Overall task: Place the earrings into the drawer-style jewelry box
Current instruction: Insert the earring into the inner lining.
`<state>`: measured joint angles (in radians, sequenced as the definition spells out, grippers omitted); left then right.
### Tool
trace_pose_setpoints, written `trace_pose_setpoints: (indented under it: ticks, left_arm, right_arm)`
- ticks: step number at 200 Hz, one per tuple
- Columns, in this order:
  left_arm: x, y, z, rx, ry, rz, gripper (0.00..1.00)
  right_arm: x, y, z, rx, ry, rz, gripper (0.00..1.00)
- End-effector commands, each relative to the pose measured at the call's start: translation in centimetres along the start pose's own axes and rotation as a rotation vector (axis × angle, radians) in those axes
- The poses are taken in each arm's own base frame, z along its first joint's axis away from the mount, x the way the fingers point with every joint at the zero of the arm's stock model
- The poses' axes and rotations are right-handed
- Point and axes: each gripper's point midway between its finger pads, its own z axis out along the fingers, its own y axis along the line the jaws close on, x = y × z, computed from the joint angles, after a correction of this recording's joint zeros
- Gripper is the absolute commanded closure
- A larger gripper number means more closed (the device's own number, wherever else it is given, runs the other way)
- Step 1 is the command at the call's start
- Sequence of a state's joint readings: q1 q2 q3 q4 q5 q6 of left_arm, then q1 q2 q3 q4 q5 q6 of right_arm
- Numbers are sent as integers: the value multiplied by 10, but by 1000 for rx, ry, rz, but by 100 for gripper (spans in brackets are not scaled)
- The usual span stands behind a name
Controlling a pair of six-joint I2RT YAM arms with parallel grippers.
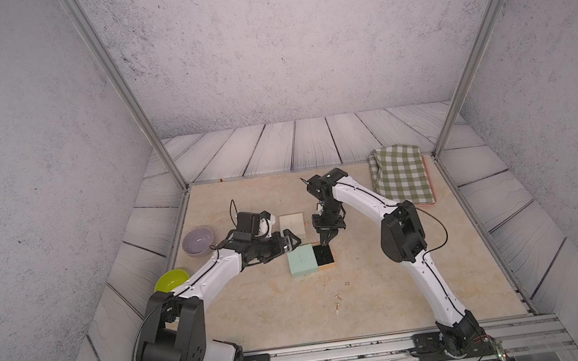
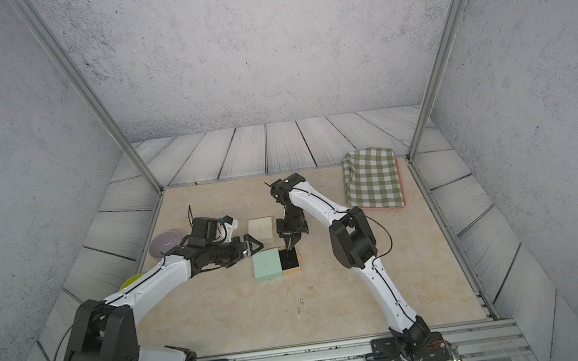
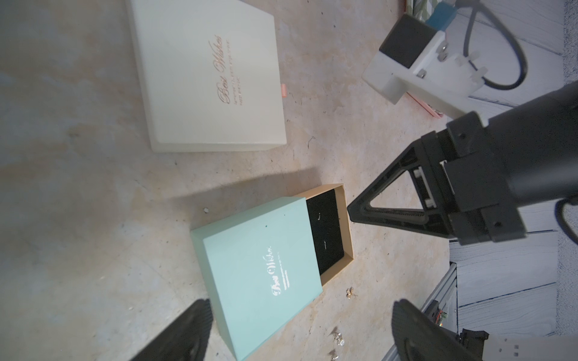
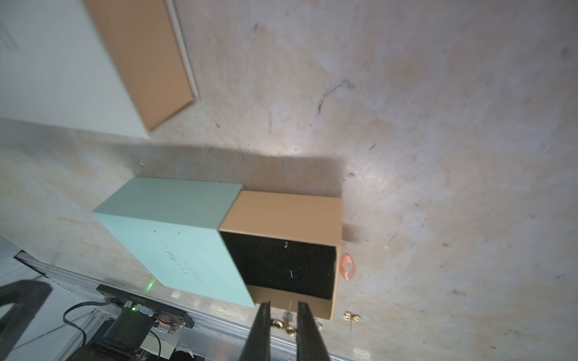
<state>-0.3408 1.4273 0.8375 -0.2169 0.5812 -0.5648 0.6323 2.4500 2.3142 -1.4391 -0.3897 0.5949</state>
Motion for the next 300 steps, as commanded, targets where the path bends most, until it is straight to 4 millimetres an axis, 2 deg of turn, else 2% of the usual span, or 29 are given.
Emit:
trace_pose_setpoints:
  ticks: [1,91,225,300]
  left_arm:
    - [3,-2,1,10,6,11,7]
    - [3,-2,2,11,8,12,6]
    - [4,-3,2,17,9,15,7]
    - [4,-5,1,23,5,20,7]
  right_arm:
    - [-1,4,6,5,-11,13,89]
    - [3,0,31,30,39,20,90]
    - [-8,-7,38,62,24,20,90]
    - [-6,-15,47,90,42,28,90]
